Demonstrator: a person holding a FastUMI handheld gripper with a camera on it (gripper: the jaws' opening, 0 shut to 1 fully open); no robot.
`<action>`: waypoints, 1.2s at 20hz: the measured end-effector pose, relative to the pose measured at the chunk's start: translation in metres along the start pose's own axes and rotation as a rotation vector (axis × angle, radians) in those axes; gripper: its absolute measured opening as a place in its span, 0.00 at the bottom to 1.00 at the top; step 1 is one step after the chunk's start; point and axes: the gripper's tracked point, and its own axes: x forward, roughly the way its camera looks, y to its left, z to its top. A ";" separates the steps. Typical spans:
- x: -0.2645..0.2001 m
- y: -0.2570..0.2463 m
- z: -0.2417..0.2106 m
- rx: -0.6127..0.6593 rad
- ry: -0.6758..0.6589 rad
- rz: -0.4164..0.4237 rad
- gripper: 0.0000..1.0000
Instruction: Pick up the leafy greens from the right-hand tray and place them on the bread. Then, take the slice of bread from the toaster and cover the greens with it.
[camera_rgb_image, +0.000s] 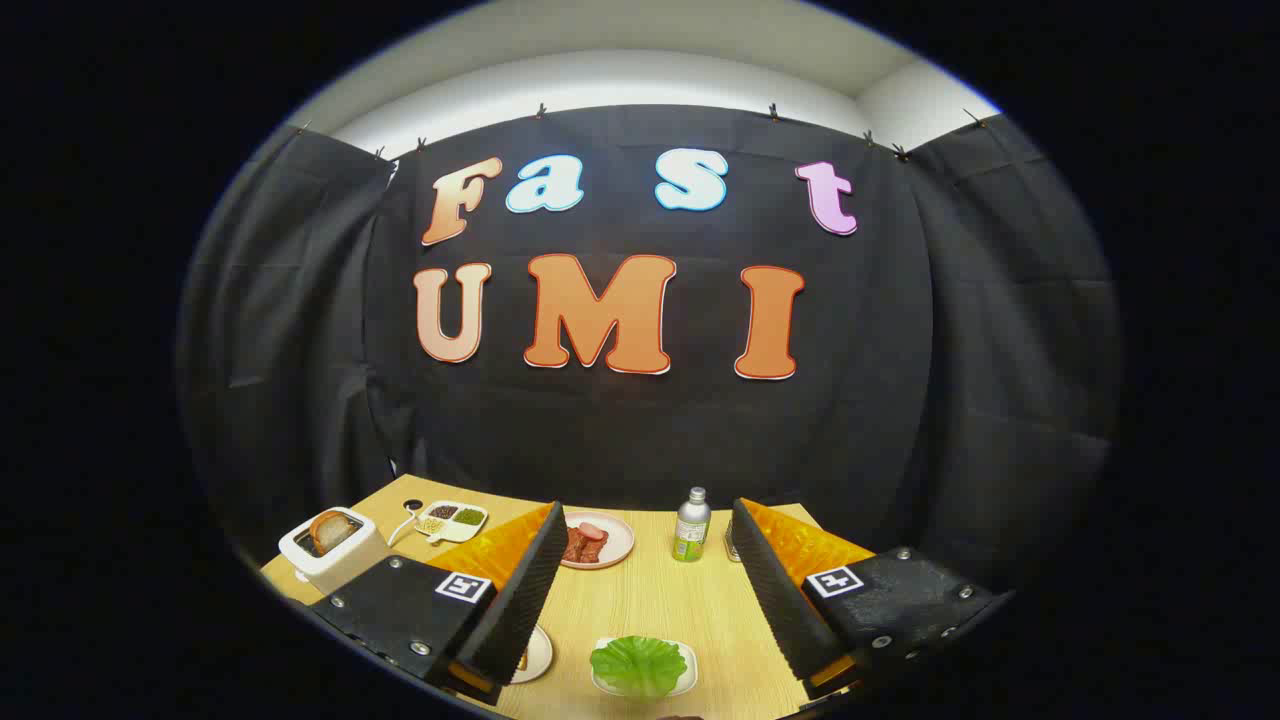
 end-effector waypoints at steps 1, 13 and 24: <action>-0.001 -0.002 0.001 0.005 -0.003 -0.004 0.99; -0.001 -0.002 -0.026 -0.001 0.090 0.004 0.98; 0.030 0.004 -0.134 0.022 0.452 0.047 0.99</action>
